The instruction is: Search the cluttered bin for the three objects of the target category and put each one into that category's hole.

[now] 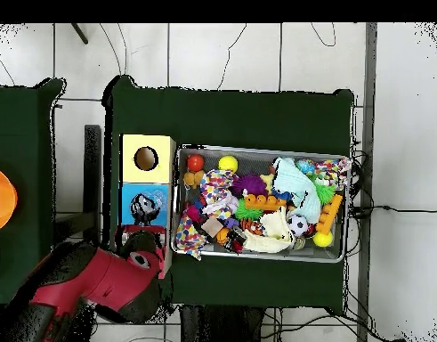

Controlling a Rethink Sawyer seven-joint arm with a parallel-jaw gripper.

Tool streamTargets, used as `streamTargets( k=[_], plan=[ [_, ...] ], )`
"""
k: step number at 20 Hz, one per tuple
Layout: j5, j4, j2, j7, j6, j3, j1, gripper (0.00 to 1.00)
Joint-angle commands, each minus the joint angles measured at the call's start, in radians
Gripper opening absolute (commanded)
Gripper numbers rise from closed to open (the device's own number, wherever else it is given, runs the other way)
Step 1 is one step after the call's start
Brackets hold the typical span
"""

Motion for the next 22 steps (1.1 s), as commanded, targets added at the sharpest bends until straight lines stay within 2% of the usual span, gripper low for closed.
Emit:
streamTargets(
  k=[1,12,18,22],
  plan=[
    [-0.006,-0.042,0.03,0.337,-0.088,0.096,-0.033,0.0],
    [0.0,-0.044,0.016,0.348,-0.083,0.082,-0.021,0.0],
    [-0.032,-0.047,0.011,0.422,-0.119,0.051,0.019,0.0],
    [-0.029,-0.041,-0.004,0.431,-0.127,0.039,0.032,0.0]
  ],
)
